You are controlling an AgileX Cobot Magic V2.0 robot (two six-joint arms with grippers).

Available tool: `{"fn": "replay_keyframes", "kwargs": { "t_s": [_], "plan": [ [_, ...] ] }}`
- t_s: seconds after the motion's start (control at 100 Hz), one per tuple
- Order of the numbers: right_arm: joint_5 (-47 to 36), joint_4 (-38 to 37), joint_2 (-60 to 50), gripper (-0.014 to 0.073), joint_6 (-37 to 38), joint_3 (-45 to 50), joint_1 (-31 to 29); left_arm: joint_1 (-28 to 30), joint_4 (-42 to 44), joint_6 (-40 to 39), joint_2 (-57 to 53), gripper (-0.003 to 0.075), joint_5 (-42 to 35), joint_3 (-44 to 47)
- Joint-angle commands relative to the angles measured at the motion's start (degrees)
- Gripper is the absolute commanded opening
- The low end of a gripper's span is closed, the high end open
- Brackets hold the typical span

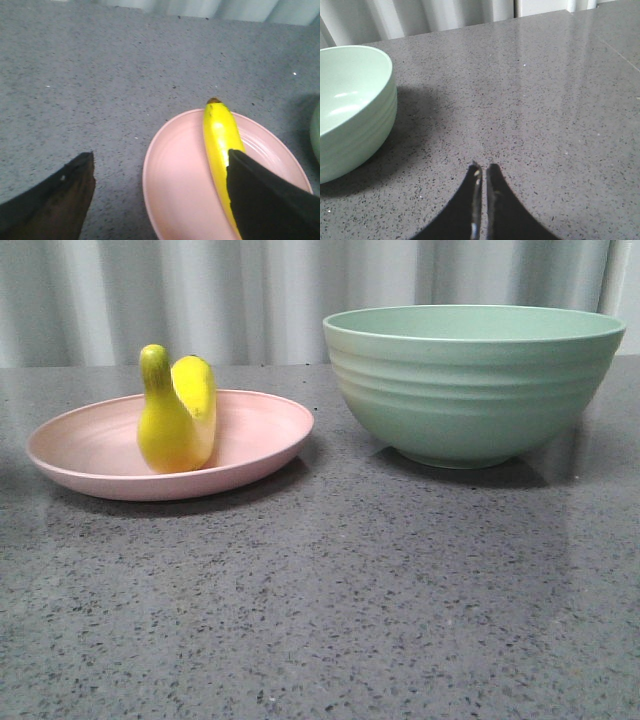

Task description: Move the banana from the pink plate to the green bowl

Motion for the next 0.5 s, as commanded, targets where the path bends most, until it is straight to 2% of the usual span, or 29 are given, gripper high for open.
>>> {"fn": "replay_keyframes", "kwargs": {
  "t_s": [0.0, 0.17, 0.49],
  "plan": [
    [-4.63, -0.28, 0.97, -0.0079, -0.21, -1.46, -0.31, -2.55, -2.49, 0.04, 1.97, 0.0503, -3.28, -3.49],
    [-4.63, -0.28, 0.97, -0.0079, -0.21, -1.46, -0.31, -5.75, -6.66, -0.51, 8.07, 0.0503, 1.39, -7.05],
    [-4.85, -0.28, 0.97, -0.0079, -0.21, -1.46, -0.31, -5.86, -12.3, -0.53, 18.29, 0.0503, 12.11, -13.59]
  ]
}}
